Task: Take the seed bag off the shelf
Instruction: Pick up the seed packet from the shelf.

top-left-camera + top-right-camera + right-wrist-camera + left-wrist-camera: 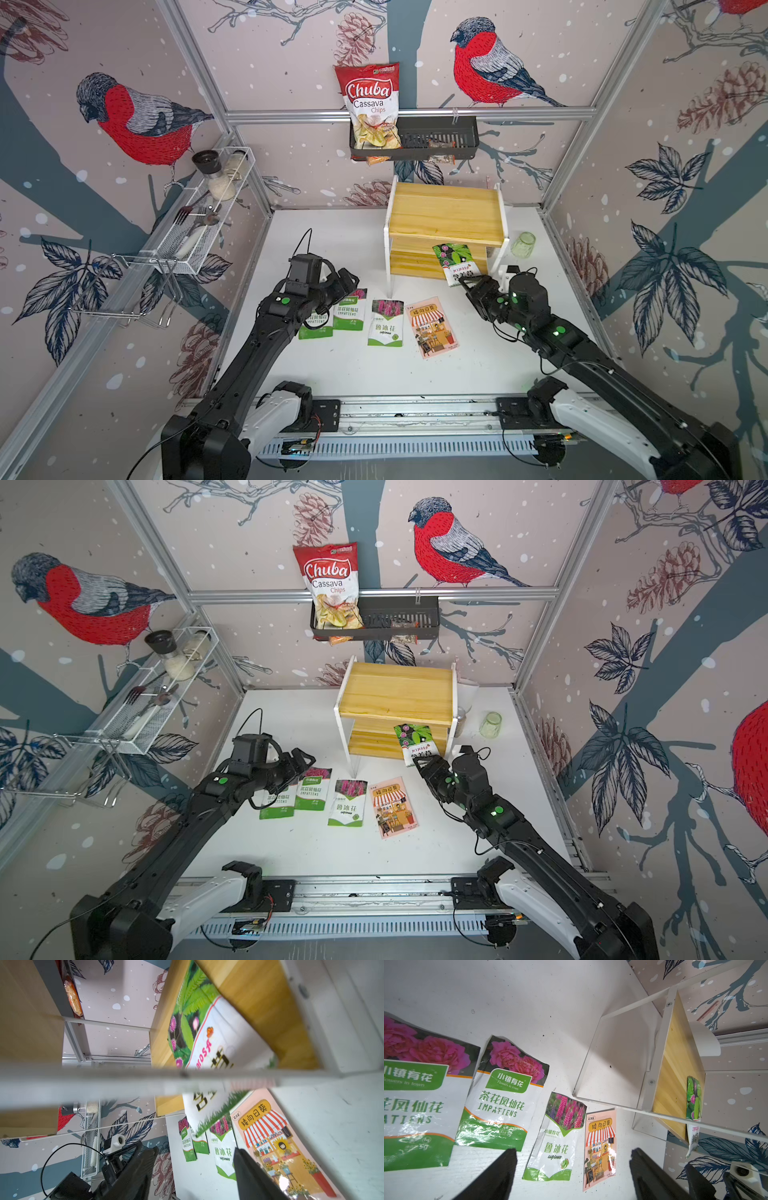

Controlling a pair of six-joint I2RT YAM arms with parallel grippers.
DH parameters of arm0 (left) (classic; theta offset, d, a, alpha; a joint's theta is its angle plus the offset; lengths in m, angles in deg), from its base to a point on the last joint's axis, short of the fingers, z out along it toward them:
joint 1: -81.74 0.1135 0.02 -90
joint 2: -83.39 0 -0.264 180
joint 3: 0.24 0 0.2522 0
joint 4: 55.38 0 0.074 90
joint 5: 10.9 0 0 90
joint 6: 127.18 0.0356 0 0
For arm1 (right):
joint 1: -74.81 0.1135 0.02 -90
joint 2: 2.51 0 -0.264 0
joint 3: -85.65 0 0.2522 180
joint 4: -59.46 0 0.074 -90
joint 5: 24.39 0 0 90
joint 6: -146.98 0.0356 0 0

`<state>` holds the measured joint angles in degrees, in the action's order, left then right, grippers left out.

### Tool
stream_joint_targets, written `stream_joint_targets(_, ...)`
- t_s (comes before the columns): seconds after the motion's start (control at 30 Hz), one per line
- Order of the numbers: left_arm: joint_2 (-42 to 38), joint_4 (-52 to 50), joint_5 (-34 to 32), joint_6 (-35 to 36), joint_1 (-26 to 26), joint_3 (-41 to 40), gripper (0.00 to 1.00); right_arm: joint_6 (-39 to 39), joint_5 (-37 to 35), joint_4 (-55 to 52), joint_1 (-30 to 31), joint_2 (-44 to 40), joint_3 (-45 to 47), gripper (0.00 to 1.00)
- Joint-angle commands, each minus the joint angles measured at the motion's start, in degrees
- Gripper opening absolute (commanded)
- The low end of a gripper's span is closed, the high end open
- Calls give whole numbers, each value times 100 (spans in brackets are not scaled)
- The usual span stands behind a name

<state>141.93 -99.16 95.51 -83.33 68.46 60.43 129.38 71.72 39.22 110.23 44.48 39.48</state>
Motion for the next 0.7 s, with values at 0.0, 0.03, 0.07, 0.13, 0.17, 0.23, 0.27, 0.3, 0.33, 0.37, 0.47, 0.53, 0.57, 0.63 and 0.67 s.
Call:
stream_joint_targets(0.0, 54, 141, 10, 71, 9, 17, 89, 342, -557, -97, 378, 27, 15, 67)
stream_joint_targets(0.03, 81, 142, 8, 79, 11, 41, 89, 430, -725, -50, 563, 79, -2, 67)
stream_joint_targets(0.07, 94, 140, 12, 88, 9, 64, 89, 506, -893, -7, 724, 119, -19, 68)
stream_joint_targets(0.13, 138, 128, 3, 106, 16, 121, 89, 674, -1295, 83, 1045, 239, -76, 73)
stream_joint_targets(0.17, 148, 119, -1, 115, 10, 145, 89, 746, -1496, 94, 1173, 311, -112, 74)
stream_joint_targets(0.23, 157, 128, -2, 108, 10, 167, 89, 827, -1855, 64, 1345, 443, -209, 75)
stream_joint_targets(0.27, 157, 128, 3, 106, 10, 168, 89, 860, -2000, 53, 1378, 504, -258, 75)
stream_joint_targets(0.3, 157, 131, 3, 110, 13, 164, 89, 871, -2106, 40, 1388, 557, -295, 75)
stream_joint_targets(0.33, 157, 114, 3, 115, 9, 167, 89, 880, -2213, 43, 1382, 610, -334, 75)
stream_joint_targets(0.37, 154, 111, 3, 115, 13, 156, 89, 877, -2303, 45, 1364, 669, -368, 75)
stream_joint_targets(0.47, 144, 101, 3, 124, 9, 160, 89, 855, -2364, 91, 1231, 838, -431, 76)
stream_joint_targets(0.53, 145, 102, -6, 122, 10, 159, 89, 845, -2290, 125, 1113, 906, -425, 76)
stream_joint_targets(0.57, 148, 102, -6, 122, 10, 147, 89, 833, -2306, 133, 1083, 928, -425, 76)
stream_joint_targets(0.63, 141, 102, -6, 117, 13, 136, 89, 821, -2271, 198, 976, 935, -370, 76)
stream_joint_targets(0.67, 140, 102, -6, 115, 15, 129, 89, 814, -2198, 259, 898, 936, -332, 76)
